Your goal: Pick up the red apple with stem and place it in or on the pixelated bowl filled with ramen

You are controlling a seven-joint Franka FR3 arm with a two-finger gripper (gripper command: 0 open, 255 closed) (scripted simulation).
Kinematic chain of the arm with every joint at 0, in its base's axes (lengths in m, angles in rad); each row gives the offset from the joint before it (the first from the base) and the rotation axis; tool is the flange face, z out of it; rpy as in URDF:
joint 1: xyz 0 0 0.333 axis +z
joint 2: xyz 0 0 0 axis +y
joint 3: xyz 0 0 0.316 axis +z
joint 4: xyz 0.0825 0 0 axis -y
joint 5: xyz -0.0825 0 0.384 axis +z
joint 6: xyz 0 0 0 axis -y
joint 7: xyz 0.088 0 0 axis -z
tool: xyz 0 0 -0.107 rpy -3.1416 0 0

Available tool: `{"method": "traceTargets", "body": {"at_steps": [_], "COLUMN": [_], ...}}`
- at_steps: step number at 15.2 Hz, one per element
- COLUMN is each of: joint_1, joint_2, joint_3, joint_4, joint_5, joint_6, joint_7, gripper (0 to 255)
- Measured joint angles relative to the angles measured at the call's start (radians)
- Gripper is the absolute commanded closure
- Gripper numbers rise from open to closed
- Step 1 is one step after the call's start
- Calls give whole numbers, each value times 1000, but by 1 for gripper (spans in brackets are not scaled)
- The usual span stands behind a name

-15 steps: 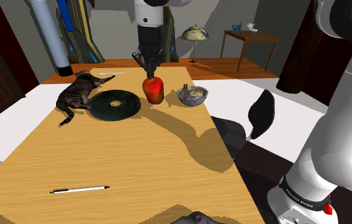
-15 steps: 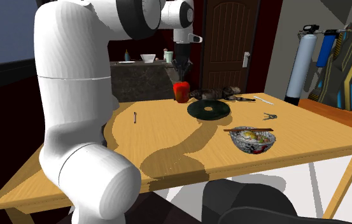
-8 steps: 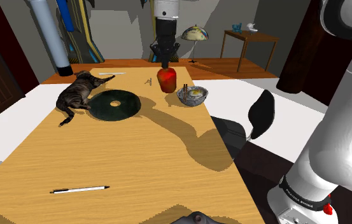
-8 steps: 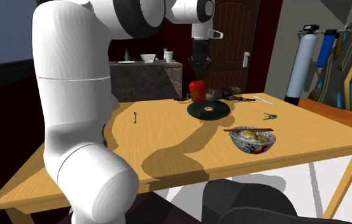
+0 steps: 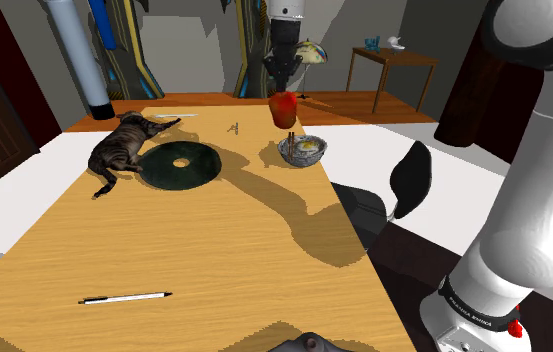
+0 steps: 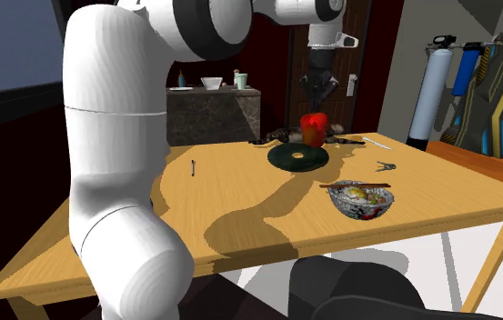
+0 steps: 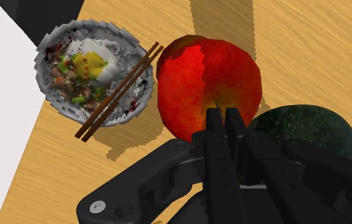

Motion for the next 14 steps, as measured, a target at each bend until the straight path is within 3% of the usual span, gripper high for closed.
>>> {"method": "traceTargets", "body": {"at_steps": [8,12,14], "joint_1": [-104,-169,-181], "joint_2": [137,291,293], "joint_3": [-65,-90,-94], "joint_4": [240,502,490], "joint_5": [14,27,28], "joint_6": [-111,-221,-210], "joint_7": [-163,-243,-260], "gripper": [255,255,255]}}
